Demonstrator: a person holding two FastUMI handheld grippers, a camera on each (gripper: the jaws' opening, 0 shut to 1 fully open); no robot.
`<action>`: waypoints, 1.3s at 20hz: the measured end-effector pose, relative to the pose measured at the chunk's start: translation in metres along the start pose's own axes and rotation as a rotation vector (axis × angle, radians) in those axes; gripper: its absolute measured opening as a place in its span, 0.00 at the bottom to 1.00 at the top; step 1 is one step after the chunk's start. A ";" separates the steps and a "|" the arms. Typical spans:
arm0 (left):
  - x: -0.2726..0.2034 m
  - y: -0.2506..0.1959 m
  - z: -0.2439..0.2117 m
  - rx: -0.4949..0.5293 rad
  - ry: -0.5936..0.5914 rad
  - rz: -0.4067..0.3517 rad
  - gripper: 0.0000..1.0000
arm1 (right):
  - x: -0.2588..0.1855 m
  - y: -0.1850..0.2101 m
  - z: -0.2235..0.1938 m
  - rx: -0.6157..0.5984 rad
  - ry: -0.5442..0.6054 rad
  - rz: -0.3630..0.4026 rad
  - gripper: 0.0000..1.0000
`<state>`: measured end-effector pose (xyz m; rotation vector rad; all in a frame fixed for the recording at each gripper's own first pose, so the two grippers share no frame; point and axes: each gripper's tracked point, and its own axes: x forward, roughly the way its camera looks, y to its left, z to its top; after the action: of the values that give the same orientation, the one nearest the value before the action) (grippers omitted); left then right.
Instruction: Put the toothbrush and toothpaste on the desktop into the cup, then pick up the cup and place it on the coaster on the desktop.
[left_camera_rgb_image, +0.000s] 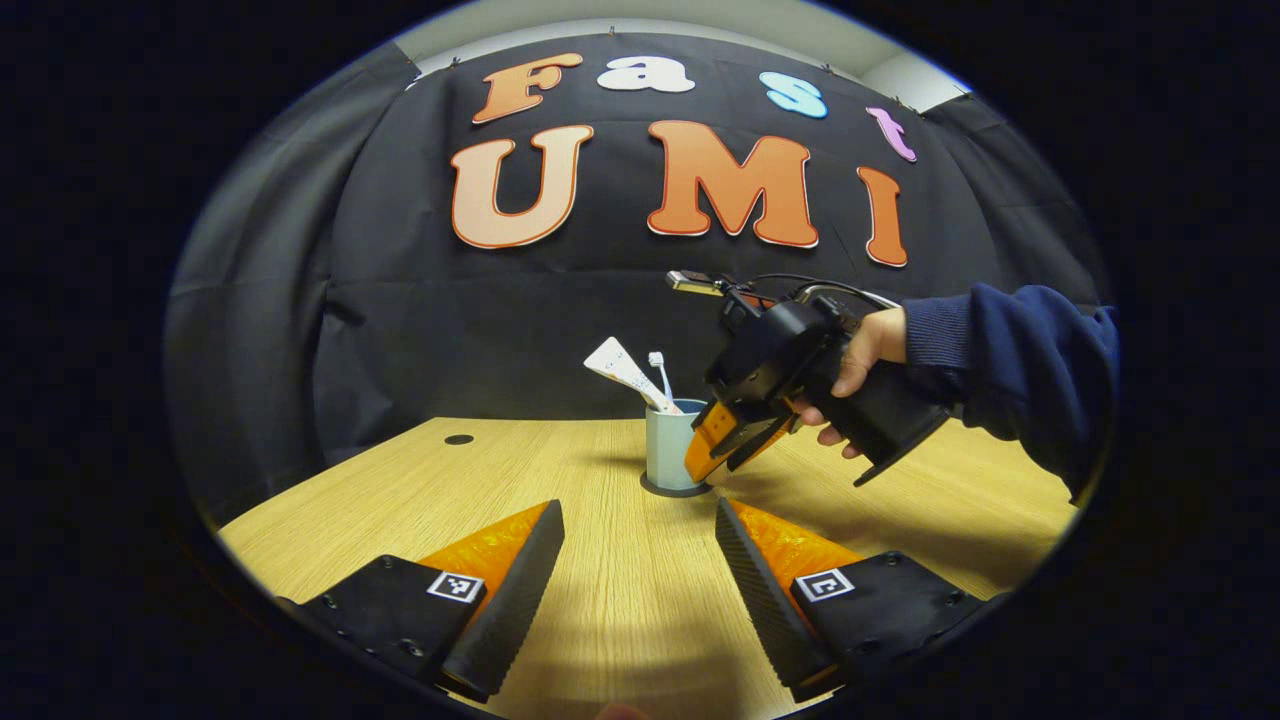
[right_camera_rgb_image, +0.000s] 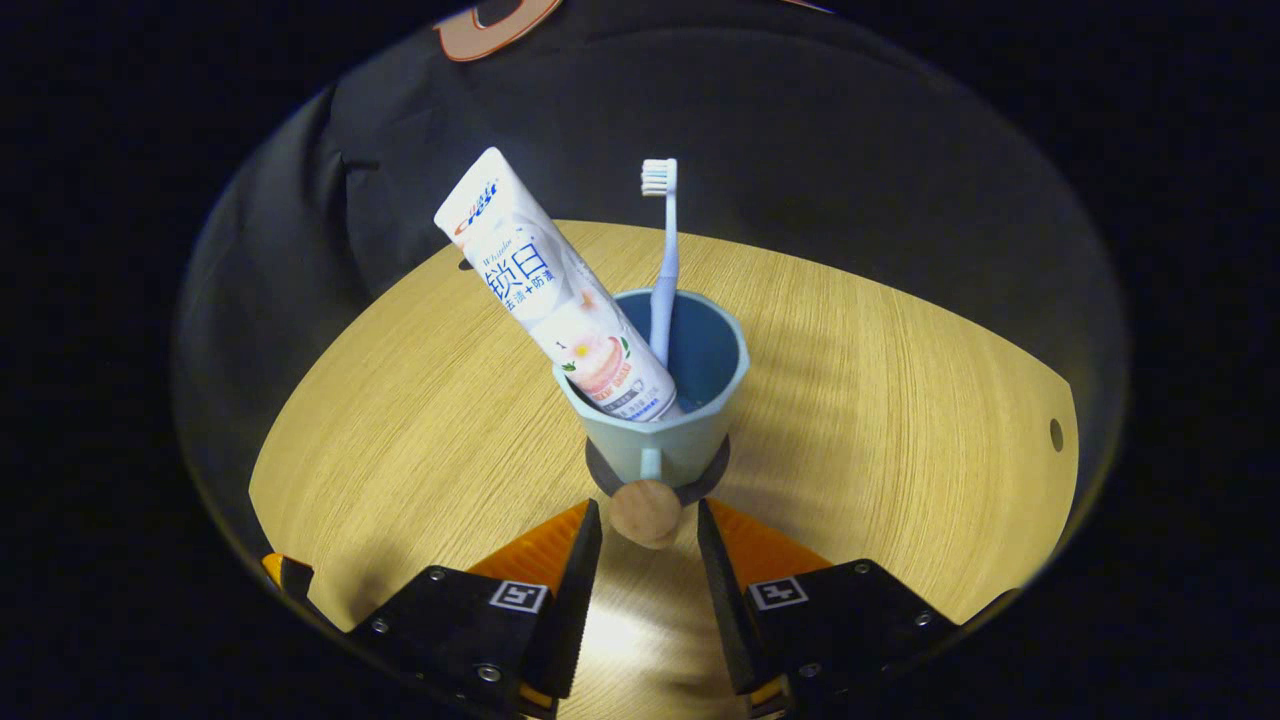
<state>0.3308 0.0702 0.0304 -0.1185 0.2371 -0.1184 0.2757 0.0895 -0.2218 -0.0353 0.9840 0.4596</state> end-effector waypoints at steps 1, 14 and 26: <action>0.000 -0.001 0.001 0.006 -0.002 0.001 0.97 | -0.008 -0.003 0.001 0.008 -0.027 -0.001 0.62; -0.001 -0.031 0.037 0.039 -0.046 -0.010 0.97 | -0.139 -0.088 -0.018 0.089 -0.485 -0.149 0.93; 0.001 -0.046 0.068 0.009 -0.104 0.003 0.98 | -0.250 -0.153 -0.078 0.098 -0.795 -0.369 0.93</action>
<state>0.3437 0.0316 0.1015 -0.1146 0.1326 -0.1099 0.1567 -0.1572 -0.0902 0.0520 0.2036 0.0580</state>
